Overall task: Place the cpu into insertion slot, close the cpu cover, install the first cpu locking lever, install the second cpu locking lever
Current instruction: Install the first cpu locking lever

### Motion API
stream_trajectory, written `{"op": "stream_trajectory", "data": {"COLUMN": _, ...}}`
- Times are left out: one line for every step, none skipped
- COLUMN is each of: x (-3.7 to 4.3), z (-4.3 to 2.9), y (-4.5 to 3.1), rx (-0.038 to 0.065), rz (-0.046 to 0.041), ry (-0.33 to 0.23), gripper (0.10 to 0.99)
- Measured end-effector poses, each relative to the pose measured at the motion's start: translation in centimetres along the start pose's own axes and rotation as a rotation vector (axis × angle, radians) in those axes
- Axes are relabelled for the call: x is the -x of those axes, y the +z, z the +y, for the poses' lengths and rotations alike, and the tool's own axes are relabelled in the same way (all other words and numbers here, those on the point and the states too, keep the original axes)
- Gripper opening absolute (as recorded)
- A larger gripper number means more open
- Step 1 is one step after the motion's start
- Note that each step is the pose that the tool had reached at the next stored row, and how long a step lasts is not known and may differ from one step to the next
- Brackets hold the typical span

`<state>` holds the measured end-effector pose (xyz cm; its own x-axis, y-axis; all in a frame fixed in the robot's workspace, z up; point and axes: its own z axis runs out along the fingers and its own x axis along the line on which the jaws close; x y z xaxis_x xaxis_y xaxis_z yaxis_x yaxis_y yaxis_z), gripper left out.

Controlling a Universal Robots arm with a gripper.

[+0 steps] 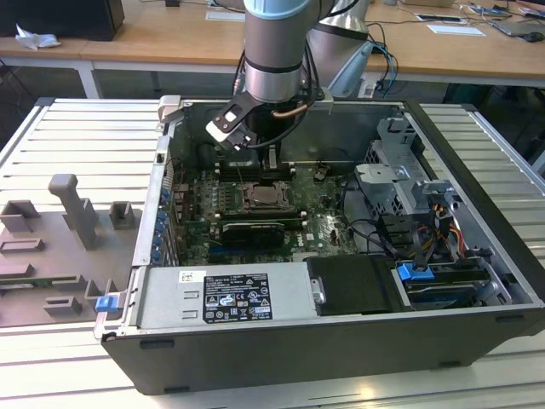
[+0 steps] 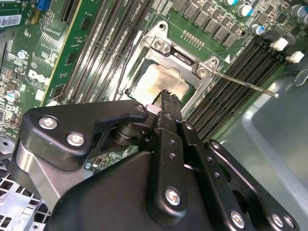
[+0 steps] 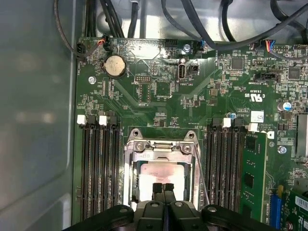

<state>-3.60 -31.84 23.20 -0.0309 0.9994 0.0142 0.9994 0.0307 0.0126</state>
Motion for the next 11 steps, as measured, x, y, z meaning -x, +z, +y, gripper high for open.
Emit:
{"op": "stream_trajectory", "data": {"x": 0.0, "z": -0.01, "y": -0.03, "rx": 0.0, "rz": -0.0002, "ry": 0.0, "gripper": 0.106}}
{"op": "stream_trajectory", "data": {"x": 0.0, "z": -0.01, "y": -0.18, "rx": 0.0, "rz": 0.0, "ry": 0.0, "gripper": 0.106}}
{"op": "stream_trajectory", "data": {"x": -0.01, "z": -0.01, "y": -0.42, "rx": 0.0, "rz": -0.0001, "ry": 0.0, "gripper": 0.106}}
{"op": "stream_trajectory", "data": {"x": -0.01, "z": 0.0, "y": -0.89, "rx": 0.0, "rz": -0.0001, "ry": 0.0, "gripper": 0.106}}
{"op": "stream_trajectory", "data": {"x": -0.02, "z": 0.0, "y": -1.32, "rx": 0.0, "rz": 0.0, "ry": 0.0, "gripper": 0.106}}
{"op": "stream_trajectory", "data": {"x": -0.03, "z": -0.01, "y": -1.79, "rx": 0.0, "rz": 0.0, "ry": 0.0, "gripper": 0.106}}
{"op": "stream_trajectory", "data": {"x": -0.04, "z": -0.01, "y": -2.33, "rx": 0.0, "rz": 0.0, "ry": 0.0, "gripper": 0.106}}
{"op": "stream_trajectory", "data": {"x": -0.04, "z": 0.0, "y": -2.68, "rx": 0.0, "rz": 0.0001, "ry": 0.0, "gripper": 0.106}}
{"op": "stream_trajectory", "data": {"x": -0.05, "z": 0.0, "y": -2.97, "rx": 0.0, "rz": -0.0001, "ry": 0.0, "gripper": 0.106}}
{"op": "stream_trajectory", "data": {"x": -0.05, "z": 0.0, "y": -3.5, "rx": 0.0, "rz": -0.0001, "ry": 0.0, "gripper": 0.106}}
{"op": "stream_trajectory", "data": {"x": -0.07, "z": 0.0, "y": -4.23, "rx": 0.0, "rz": -0.0001, "ry": 0.0, "gripper": 0.106}}
